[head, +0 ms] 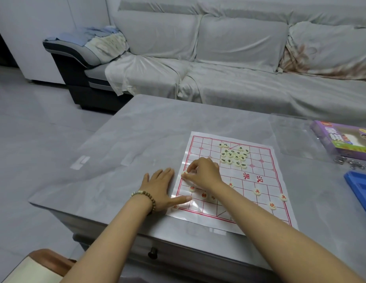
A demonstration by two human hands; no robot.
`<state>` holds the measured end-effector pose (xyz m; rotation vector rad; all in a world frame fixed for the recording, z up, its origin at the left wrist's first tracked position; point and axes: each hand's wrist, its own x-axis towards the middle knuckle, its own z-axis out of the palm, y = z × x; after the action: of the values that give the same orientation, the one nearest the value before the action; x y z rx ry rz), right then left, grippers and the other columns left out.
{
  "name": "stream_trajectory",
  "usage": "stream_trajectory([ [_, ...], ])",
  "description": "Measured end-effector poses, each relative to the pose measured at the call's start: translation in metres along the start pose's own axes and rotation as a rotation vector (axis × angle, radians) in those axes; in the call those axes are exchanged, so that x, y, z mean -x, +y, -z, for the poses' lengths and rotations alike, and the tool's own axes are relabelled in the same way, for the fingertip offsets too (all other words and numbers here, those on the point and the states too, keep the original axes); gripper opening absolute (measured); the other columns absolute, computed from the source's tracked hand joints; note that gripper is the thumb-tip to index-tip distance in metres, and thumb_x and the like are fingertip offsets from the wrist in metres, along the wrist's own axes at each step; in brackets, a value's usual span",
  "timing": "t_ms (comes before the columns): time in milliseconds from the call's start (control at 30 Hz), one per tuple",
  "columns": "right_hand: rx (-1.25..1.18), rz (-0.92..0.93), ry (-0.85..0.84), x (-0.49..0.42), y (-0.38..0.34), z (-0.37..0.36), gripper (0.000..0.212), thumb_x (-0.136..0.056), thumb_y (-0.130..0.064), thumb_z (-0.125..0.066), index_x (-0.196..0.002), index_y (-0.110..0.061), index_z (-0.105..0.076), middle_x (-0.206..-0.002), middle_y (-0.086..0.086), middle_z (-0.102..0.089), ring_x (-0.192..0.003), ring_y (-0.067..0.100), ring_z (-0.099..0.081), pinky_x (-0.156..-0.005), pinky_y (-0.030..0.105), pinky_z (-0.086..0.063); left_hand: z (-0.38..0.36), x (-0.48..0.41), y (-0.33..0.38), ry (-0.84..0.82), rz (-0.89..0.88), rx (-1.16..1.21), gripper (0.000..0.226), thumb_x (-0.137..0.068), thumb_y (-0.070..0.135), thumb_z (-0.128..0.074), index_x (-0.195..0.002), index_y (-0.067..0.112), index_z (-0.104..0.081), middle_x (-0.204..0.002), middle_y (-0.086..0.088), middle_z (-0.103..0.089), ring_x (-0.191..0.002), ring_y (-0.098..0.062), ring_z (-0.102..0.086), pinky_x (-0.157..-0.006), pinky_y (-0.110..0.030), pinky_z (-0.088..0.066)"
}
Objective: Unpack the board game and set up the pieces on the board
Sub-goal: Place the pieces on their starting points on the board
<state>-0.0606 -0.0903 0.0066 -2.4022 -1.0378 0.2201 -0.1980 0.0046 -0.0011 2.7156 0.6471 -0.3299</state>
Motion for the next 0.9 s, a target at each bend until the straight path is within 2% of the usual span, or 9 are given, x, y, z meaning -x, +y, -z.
stream_trajectory([
  [100,0.039,0.027,-0.029,-0.002,0.002,-0.004,0.03,-0.074,-0.048,-0.073,-0.09,-0.023,-0.069,-0.098,-0.006,-0.065,-0.102,0.016,-0.055,-0.086,0.033,-0.033,0.0,0.0,-0.004,-0.021,-0.005,0.009,0.108,-0.066,0.088,-0.029,-0.15,0.026,-0.001,-0.158,0.008,0.004,-0.145,-0.014,0.001,-0.117,-0.05,0.003],
  [267,0.029,0.054,-0.036,0.0,0.007,0.0,0.034,-0.076,-0.047,-0.072,-0.102,-0.026,-0.067,-0.107,-0.008,-0.066,-0.106,0.014,-0.054,-0.088,0.032,-0.03,0.001,-0.001,-0.004,-0.02,0.001,0.019,0.102,-0.071,0.083,-0.031,-0.15,0.024,-0.003,-0.158,0.009,0.003,-0.145,-0.014,0.001,-0.117,-0.05,0.003],
  [500,0.018,0.039,0.028,0.0,0.006,-0.007,0.023,-0.077,-0.046,-0.072,-0.089,-0.026,-0.069,-0.097,-0.009,-0.068,-0.099,0.012,-0.056,-0.084,0.03,-0.029,0.002,0.0,0.001,-0.02,-0.002,0.013,0.101,-0.071,0.084,-0.03,-0.15,0.027,-0.003,-0.158,0.006,0.002,-0.145,-0.017,0.0,-0.117,-0.051,0.002],
  [600,-0.057,0.016,-0.013,0.002,0.007,0.002,0.026,-0.078,-0.045,-0.071,-0.094,-0.025,-0.069,-0.1,-0.009,-0.065,-0.099,0.012,-0.055,-0.09,0.033,-0.036,0.003,0.0,0.003,-0.018,-0.009,0.009,0.099,-0.07,0.083,-0.028,-0.149,0.03,-0.002,-0.158,0.005,0.002,-0.145,-0.019,0.0,-0.117,-0.052,0.002],
  [700,-0.185,0.0,0.017,0.002,0.019,0.026,0.023,-0.08,-0.041,-0.07,-0.096,-0.026,-0.068,-0.102,-0.011,-0.063,-0.096,0.009,-0.054,-0.093,0.037,-0.043,0.003,0.0,0.004,-0.02,-0.015,-0.007,0.098,-0.068,0.083,-0.024,-0.149,0.033,-0.001,-0.158,0.004,0.001,-0.146,-0.021,0.0,-0.116,-0.052,0.002],
  [833,-0.131,-0.013,-0.038,0.009,0.045,0.051,0.022,-0.082,-0.041,-0.067,-0.097,-0.025,-0.07,-0.098,-0.013,-0.066,-0.09,0.004,-0.055,-0.078,0.024,-0.044,0.001,-0.002,0.002,-0.009,-0.036,-0.029,0.09,-0.072,0.084,-0.025,-0.147,0.039,-0.001,-0.158,0.003,0.0,-0.145,-0.025,-0.001,-0.116,-0.055,-0.001],
  [900,-0.034,-0.02,-0.109,0.017,0.053,0.051,0.03,-0.08,-0.045,-0.068,-0.102,-0.024,-0.069,-0.098,-0.012,-0.065,-0.088,0.004,-0.054,-0.083,0.026,-0.045,0.001,-0.001,0.004,-0.001,-0.038,-0.046,0.088,-0.073,0.083,-0.025,-0.147,0.041,-0.001,-0.158,0.003,-0.001,-0.145,-0.025,-0.002,-0.116,-0.055,-0.002],
])
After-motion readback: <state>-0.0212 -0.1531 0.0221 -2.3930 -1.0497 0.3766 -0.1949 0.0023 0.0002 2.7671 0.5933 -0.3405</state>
